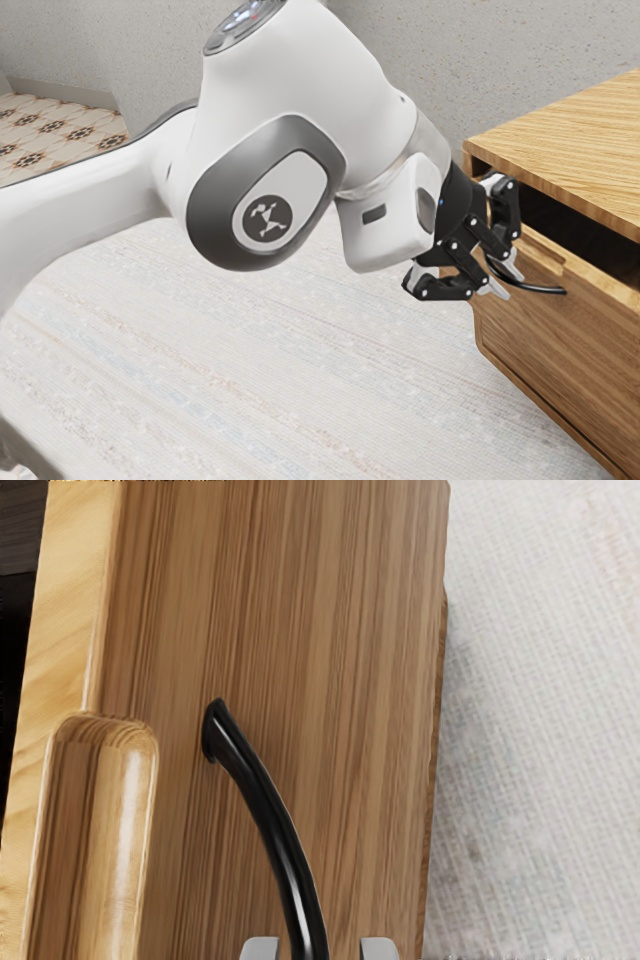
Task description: Pull the drawer handle with one arm to open the drawer
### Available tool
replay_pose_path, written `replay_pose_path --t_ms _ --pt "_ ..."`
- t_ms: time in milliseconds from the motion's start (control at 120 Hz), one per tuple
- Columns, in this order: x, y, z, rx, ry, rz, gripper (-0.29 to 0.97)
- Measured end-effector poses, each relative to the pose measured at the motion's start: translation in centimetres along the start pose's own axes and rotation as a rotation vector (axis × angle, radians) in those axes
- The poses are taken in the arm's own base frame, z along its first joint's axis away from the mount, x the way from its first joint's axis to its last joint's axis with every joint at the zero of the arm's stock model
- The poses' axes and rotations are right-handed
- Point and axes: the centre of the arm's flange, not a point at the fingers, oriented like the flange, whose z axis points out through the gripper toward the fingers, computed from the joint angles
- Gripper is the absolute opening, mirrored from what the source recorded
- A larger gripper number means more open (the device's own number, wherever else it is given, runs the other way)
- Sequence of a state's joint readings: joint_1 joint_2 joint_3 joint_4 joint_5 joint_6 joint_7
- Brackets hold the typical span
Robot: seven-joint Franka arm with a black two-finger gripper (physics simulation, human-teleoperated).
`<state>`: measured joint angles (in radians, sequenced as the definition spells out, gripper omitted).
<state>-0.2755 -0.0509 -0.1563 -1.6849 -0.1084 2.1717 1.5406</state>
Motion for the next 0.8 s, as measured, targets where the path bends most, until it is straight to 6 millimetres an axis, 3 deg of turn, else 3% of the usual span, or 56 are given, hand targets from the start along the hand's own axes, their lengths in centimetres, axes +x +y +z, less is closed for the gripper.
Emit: replay_pose_path --t_ms 800 --pt "0.2 2.2 -1.4 0.006 -0.011 -0.003 0.00"
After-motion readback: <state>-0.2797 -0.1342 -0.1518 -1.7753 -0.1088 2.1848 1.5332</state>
